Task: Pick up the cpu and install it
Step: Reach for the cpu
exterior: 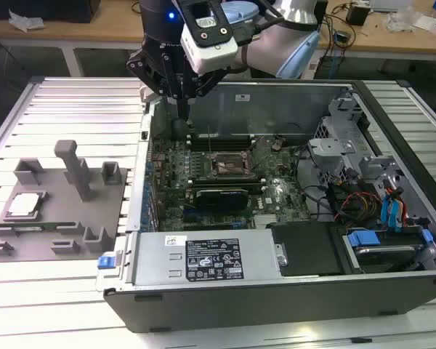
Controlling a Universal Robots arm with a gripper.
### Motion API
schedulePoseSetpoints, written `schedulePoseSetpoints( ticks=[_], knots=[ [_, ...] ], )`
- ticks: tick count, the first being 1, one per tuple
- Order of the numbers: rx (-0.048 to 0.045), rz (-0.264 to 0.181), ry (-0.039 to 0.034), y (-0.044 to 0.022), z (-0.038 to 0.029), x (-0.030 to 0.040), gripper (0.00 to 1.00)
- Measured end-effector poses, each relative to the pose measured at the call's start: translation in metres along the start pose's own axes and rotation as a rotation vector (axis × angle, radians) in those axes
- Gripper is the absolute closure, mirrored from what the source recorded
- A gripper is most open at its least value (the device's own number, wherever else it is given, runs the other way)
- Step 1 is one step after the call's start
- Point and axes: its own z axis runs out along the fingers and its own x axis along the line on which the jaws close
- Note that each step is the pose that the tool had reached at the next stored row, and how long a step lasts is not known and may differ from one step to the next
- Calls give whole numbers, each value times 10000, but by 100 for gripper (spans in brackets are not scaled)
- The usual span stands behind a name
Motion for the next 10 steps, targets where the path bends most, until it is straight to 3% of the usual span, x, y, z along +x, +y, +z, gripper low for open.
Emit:
schedulePoseSetpoints(
  ticks=[10],
  knots=[
    [0,0,-1,-1,0,15,89]
  ],
)
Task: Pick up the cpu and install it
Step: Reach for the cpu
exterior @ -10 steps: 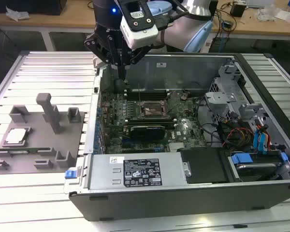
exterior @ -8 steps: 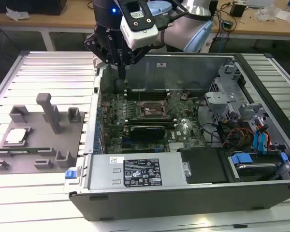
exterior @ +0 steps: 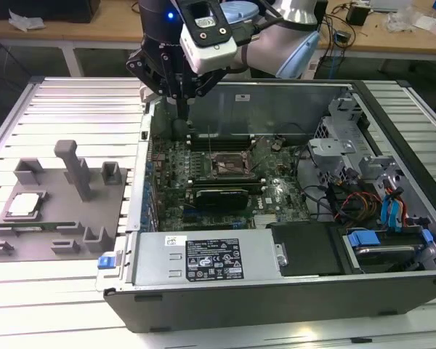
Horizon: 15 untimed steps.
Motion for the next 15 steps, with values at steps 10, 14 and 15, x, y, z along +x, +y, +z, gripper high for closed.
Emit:
schedulePoseSetpoints(
  ticks=[10,14,15],
  knots=[
    [0,-1,0,-10,-3,137,89],
    [0,1,0,-13,-5,183,89],
    [0,0,0,-14,-5,192,89]
  ],
)
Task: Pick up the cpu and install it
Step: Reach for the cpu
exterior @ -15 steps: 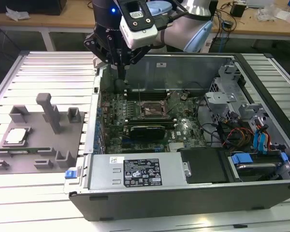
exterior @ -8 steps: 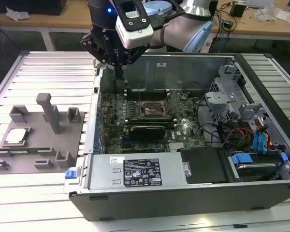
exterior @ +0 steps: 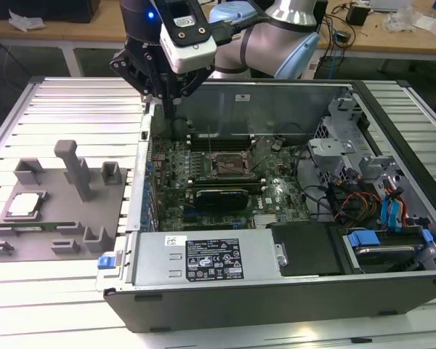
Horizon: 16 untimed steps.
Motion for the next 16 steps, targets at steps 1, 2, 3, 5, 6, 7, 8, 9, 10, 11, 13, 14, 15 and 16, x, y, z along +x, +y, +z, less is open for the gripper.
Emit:
schedulePoseSetpoints(
  ticks=[1,2,3,5,6,7,8,9,10,11,13,14,15,16],
  knots=[
    [0,0,0,-1,0,12,89],
    [0,0,0,-2,-1,24,89],
    [-1,1,0,-3,-1,44,89],
    [-2,0,1,-5,-2,72,89],
    [-3,-1,0,-6,-2,82,89],
    [-3,0,0,-7,-3,95,89],
    [-4,0,1,-9,-3,117,89],
    [-5,0,0,-10,-4,134,89],
    [-6,0,0,-11,-4,142,89],
    [-8,0,0,-12,-4,157,89],
    [-12,1,1,-13,-5,177,89],
    [-14,0,2,-14,-5,187,89],
    [-16,1,1,-15,-5,195,89],
    [-17,0,1,-15,-5,201,89]
  ],
)
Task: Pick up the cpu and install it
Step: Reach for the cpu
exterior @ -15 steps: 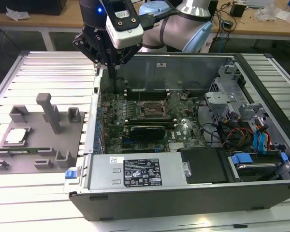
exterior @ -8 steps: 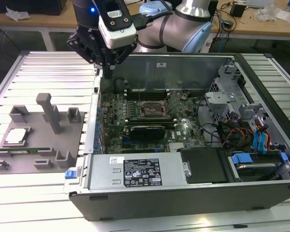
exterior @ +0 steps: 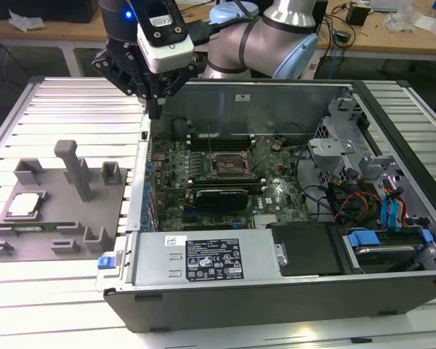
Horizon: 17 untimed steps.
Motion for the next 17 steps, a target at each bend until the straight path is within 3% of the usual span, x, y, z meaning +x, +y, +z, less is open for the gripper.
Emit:
schedulePoseSetpoints(
  ticks=[17],
  knots=[
    [-9,1,1,-13,-4,169,89]
  ],
)
